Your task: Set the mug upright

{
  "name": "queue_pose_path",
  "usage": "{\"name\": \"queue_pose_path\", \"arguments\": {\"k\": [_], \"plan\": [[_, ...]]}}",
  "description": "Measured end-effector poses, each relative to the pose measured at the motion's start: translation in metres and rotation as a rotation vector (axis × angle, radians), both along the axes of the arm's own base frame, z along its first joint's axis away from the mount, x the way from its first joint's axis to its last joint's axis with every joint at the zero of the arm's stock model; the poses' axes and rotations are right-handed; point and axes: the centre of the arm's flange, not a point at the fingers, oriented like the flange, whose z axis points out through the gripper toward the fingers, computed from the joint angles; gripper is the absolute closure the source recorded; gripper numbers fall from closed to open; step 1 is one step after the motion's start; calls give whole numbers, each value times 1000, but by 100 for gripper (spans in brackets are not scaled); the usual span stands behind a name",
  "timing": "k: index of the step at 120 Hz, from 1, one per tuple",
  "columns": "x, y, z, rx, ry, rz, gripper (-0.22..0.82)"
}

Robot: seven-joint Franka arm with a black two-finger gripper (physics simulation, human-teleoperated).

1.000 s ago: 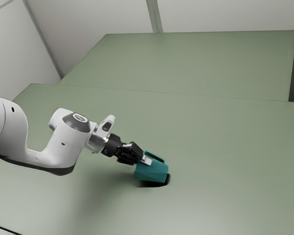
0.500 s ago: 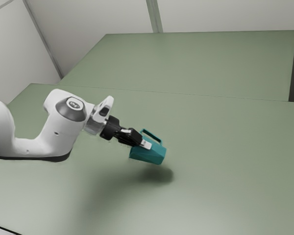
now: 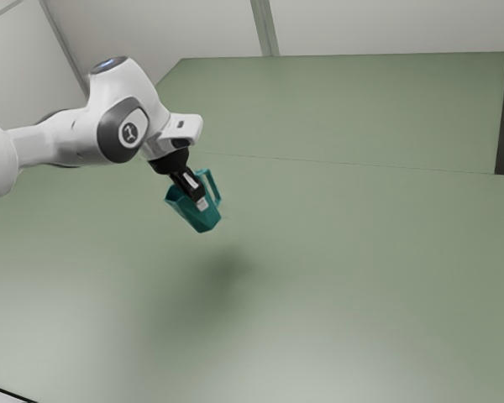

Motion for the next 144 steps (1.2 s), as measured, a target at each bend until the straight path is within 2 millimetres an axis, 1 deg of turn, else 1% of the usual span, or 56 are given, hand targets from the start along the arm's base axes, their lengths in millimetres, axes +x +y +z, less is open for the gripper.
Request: {"name": "queue_pose_path", "arguments": {"k": [19, 34, 58, 72, 84, 92, 98, 111, 119, 124, 131, 138, 144], "plan": [[10, 10, -29, 72, 69, 56, 78], [14, 17, -51, 130, 109, 93, 78], [14, 18, -84, 164, 151, 152, 78], [14, 19, -101, 170, 172, 185, 78], [15, 19, -108, 172, 181, 211, 78], [15, 19, -109, 171, 182, 225, 75], [15, 19, -110, 168, 184, 235, 69], [15, 18, -110, 156, 186, 257, 46], [15, 17, -104, 150, 178, 267, 34], [15, 16, -97, 144, 167, 273, 28], [13, 13, -81, 125, 144, 284, 21], [13, 9, -64, 104, 124, 292, 16], [16, 6, -48, 84, 112, 302, 13]]}}
